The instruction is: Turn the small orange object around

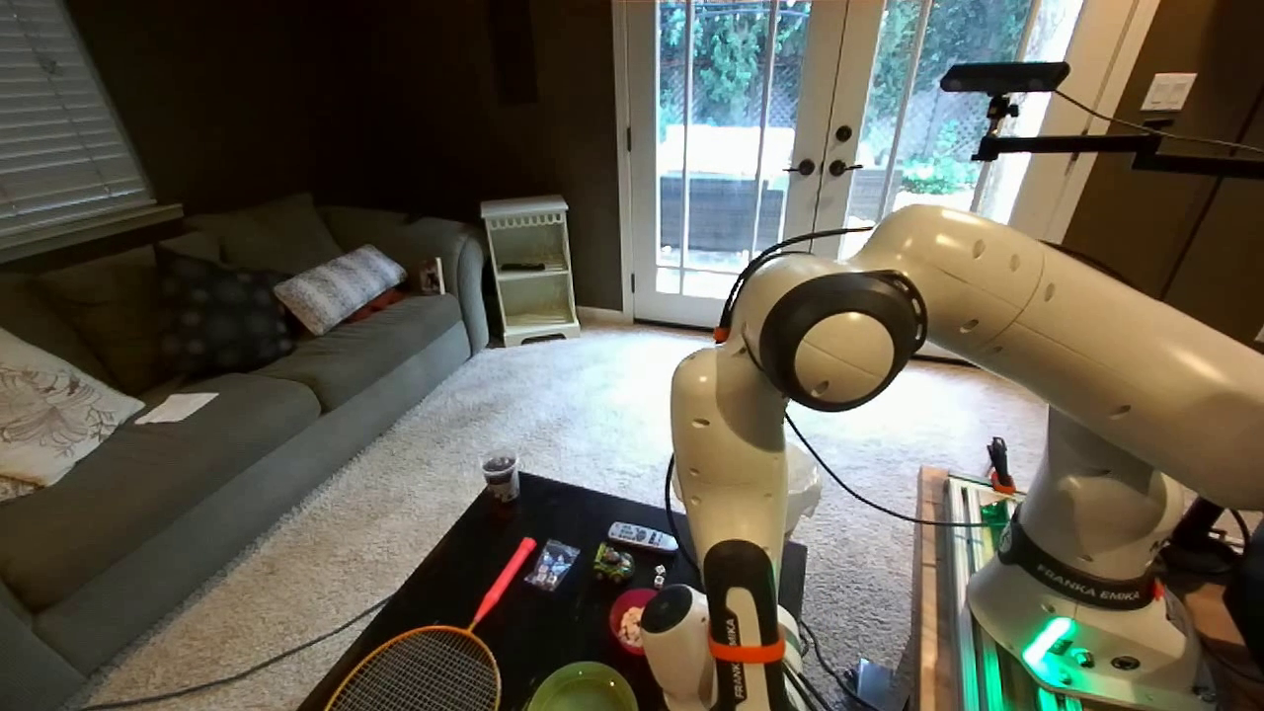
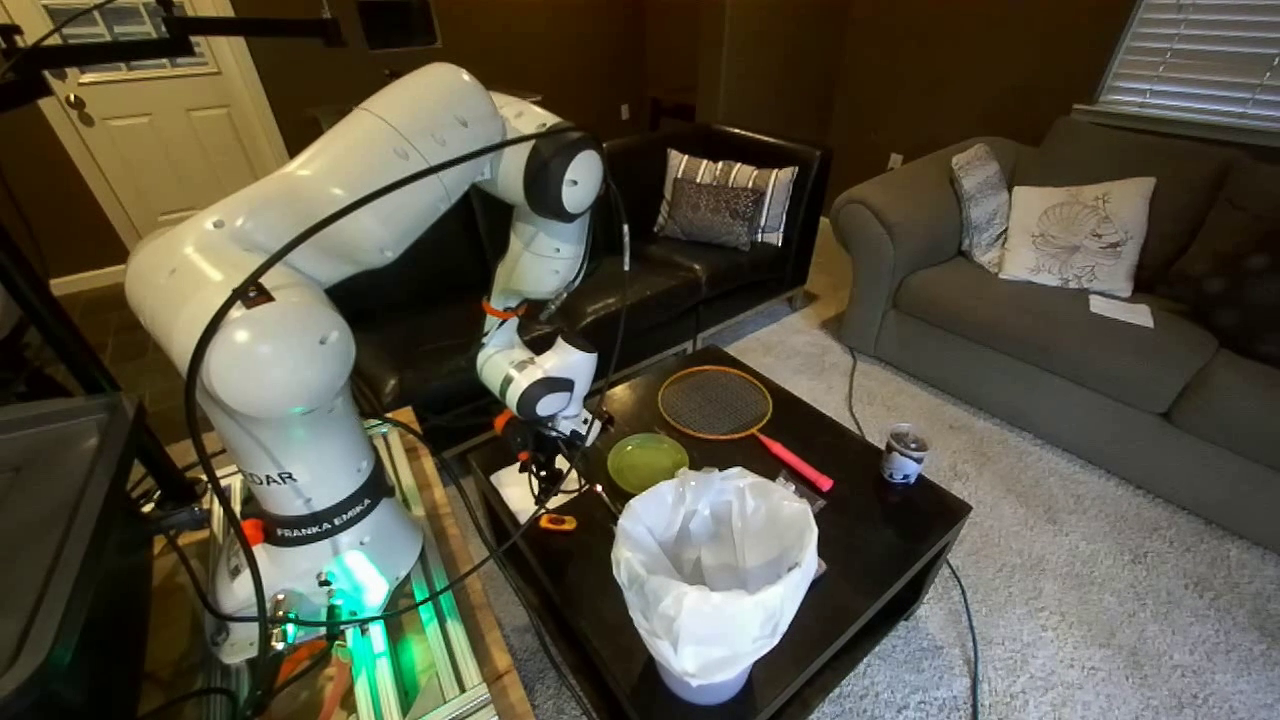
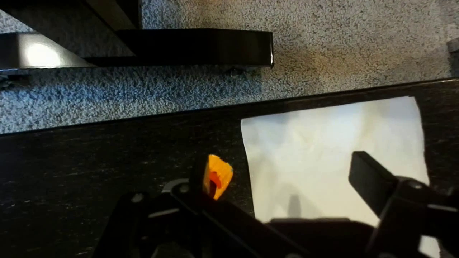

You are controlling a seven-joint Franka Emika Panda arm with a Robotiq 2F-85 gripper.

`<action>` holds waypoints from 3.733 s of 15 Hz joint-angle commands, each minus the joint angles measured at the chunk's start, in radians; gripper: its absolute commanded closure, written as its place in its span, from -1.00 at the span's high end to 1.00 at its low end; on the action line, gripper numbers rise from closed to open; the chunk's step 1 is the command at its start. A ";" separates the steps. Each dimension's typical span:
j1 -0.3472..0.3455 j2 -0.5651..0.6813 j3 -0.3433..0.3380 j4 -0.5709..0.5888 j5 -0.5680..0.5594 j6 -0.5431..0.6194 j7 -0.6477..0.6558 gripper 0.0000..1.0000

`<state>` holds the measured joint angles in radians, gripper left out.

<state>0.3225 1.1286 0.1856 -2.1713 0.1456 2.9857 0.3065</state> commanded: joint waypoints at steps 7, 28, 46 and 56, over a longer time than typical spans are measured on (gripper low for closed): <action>-0.035 0.119 0.000 0.097 0.075 0.020 0.030 1.00; -0.084 0.175 -0.028 0.167 0.118 0.003 0.070 0.01; -0.067 0.181 -0.039 0.182 0.116 -0.011 0.088 -0.81; 0.060 0.124 -0.130 0.178 0.096 -0.090 0.125 -0.81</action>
<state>0.3251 1.2803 0.0909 -2.0019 0.2367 2.9528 0.4069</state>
